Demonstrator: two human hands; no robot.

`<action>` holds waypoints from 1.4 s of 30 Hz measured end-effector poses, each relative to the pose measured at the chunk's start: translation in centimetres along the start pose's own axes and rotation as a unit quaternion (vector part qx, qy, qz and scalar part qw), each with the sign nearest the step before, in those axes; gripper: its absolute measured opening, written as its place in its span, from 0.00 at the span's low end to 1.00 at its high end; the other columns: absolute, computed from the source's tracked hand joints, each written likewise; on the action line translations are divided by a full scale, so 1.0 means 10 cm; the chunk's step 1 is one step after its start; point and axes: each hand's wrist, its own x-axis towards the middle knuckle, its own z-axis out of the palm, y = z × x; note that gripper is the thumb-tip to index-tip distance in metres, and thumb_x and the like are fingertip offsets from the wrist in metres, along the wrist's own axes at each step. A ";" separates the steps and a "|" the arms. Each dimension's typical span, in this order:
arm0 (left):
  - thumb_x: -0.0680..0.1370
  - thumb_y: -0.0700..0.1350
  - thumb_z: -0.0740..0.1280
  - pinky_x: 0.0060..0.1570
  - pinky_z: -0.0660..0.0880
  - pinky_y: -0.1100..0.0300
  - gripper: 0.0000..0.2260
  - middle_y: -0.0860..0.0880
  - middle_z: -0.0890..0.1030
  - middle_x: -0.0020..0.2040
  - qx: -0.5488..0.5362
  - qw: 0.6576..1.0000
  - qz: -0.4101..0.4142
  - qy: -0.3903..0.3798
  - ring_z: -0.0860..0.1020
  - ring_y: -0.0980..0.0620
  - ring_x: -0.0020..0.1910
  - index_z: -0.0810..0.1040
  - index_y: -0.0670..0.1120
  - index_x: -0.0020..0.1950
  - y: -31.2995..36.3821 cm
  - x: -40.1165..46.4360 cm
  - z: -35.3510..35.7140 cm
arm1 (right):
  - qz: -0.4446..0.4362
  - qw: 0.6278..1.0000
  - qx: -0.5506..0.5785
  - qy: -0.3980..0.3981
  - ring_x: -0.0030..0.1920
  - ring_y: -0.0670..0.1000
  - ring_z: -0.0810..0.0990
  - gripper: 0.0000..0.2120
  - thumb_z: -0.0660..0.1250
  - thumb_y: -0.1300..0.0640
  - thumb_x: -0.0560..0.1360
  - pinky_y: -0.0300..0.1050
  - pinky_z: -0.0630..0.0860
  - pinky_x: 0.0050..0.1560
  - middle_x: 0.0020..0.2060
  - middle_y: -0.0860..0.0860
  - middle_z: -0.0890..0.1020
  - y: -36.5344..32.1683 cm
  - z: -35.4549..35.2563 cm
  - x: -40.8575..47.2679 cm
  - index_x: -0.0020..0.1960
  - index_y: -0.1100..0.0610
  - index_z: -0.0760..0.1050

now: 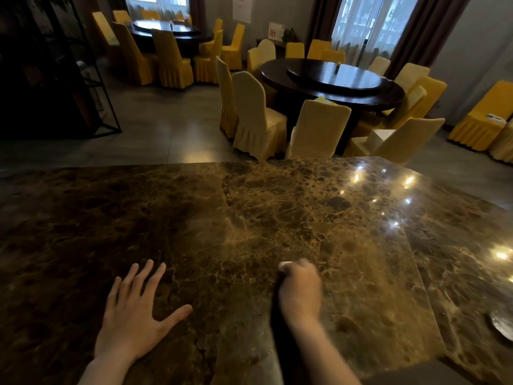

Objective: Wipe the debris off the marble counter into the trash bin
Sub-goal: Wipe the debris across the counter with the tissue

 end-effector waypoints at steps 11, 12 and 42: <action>0.64 0.86 0.43 0.81 0.38 0.45 0.52 0.55 0.47 0.84 -0.015 1.000 0.009 0.017 0.38 0.52 0.81 0.47 0.60 0.82 -0.03 0.00 0.04 | 0.068 0.997 -0.033 0.019 0.45 0.61 0.80 0.09 0.69 0.65 0.76 0.49 0.74 0.44 0.42 0.58 0.84 0.65 -0.46 0.27 0.48 0.57 0.87; 0.64 0.86 0.43 0.81 0.38 0.45 0.52 0.55 0.47 0.84 -0.013 1.000 0.009 0.017 0.38 0.52 0.81 0.47 0.59 0.82 -0.03 0.00 0.03 | 0.121 0.991 -0.041 0.045 0.46 0.63 0.79 0.09 0.68 0.67 0.76 0.50 0.75 0.44 0.43 0.60 0.83 0.70 -0.49 0.34 0.50 0.59 0.86; 0.65 0.86 0.46 0.81 0.39 0.45 0.51 0.55 0.48 0.84 -0.033 0.999 0.012 0.035 0.38 0.53 0.81 0.48 0.60 0.82 -0.07 0.01 0.11 | -0.193 0.975 0.020 -0.108 0.48 0.49 0.78 0.09 0.70 0.64 0.76 0.42 0.73 0.47 0.44 0.47 0.81 -0.68 0.34 -0.10 0.47 0.51 0.84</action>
